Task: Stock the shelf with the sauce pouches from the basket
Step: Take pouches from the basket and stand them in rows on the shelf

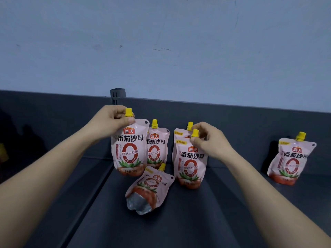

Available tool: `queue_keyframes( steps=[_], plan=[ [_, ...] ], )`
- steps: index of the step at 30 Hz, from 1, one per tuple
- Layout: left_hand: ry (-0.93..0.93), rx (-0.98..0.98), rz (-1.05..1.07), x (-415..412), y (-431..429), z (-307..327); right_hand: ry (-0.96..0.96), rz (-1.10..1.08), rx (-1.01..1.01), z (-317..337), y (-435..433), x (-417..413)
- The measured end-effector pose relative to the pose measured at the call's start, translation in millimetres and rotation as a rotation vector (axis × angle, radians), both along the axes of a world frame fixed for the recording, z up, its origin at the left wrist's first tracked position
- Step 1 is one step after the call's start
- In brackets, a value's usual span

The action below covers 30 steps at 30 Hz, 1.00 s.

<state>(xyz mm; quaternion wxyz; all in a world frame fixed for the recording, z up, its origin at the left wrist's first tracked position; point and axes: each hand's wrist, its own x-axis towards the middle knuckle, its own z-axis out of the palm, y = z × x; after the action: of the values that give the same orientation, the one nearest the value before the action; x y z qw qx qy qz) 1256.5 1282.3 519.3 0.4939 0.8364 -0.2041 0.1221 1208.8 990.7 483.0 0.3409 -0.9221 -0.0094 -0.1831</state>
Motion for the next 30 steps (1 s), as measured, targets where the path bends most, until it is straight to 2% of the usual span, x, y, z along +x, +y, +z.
queue_keyframes(
  steps=[2, 4, 6, 7, 9, 11, 14, 16, 21, 26, 30],
  plan=[
    [0.003, 0.002, -0.002, -0.2, 0.5, -0.6, -0.062, -0.054, -0.226, 0.4, 8.2, -1.9],
    [0.006, 0.006, -0.001, 0.0, 1.4, -1.3, -0.258, -0.065, -0.426, 1.7, 23.1, -5.2],
    [0.006, 0.009, 0.0, 0.3, 3.2, -2.1, -0.386, 0.054, -0.471, 4.5, 45.1, -10.2],
    [0.005, 0.008, 0.001, 0.3, 4.5, -2.5, -0.375, 0.133, -0.456, 3.6, 57.6, -11.6],
    [0.0, 0.008, 0.006, -0.2, 7.9, -3.0, -0.218, 0.25, -0.397, -6.4, 83.9, -11.5],
    [-0.005, -0.001, 0.015, -0.9, 12.6, -3.7, 0.027, 0.255, -0.391, -23.3, 102.2, -3.5],
    [-0.001, 0.0, 0.031, -2.6, 19.9, -5.0, 0.358, 0.169, -0.522, -48.7, 112.6, 11.0],
    [-0.003, 0.016, 0.036, -3.8, 24.2, -6.2, 0.48, 0.161, -0.578, -57.2, 115.7, 18.2],
    [0.005, 0.027, 0.031, -5.5, 32.5, -10.1, 0.514, 0.094, -0.559, -58.8, 118.9, 23.9],
    [0.018, 0.044, 0.021, -5.9, 36.6, -13.9, 0.715, 0.074, -0.333, -56.7, 116.0, 21.6],
    [0.026, 0.046, 0.019, -4.8, 38.6, -15.7, 0.635, 0.051, -0.328, -58.0, 113.3, 23.4]
  ],
)
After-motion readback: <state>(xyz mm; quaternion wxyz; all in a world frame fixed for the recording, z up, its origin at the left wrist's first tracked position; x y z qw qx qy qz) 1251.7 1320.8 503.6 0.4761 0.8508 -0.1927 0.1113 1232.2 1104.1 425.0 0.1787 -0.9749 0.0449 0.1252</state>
